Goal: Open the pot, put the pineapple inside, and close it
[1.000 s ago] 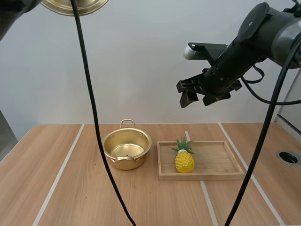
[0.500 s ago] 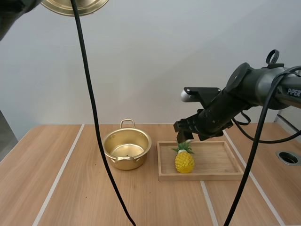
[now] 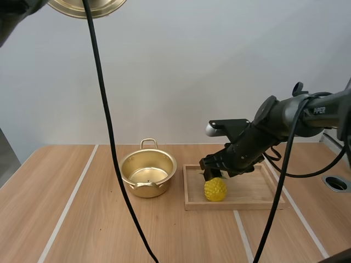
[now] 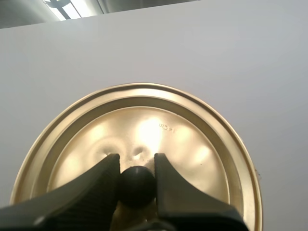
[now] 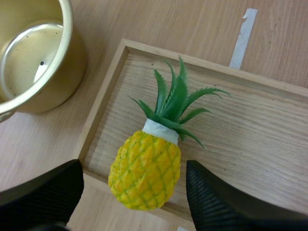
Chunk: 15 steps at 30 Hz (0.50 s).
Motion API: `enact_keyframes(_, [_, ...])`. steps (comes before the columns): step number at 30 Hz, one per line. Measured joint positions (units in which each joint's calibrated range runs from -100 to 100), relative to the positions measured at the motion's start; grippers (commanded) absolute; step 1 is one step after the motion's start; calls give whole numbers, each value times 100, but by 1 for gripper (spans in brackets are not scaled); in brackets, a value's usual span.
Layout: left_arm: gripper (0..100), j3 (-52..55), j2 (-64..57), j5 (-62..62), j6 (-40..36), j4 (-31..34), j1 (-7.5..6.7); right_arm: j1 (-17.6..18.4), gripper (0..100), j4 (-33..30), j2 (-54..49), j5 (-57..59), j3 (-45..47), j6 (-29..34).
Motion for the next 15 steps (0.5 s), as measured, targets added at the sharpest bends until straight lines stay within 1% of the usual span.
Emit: enact_keyframes(15, [0,0,0,0,0,0,0,0,100,443,690,-329,0,-354])
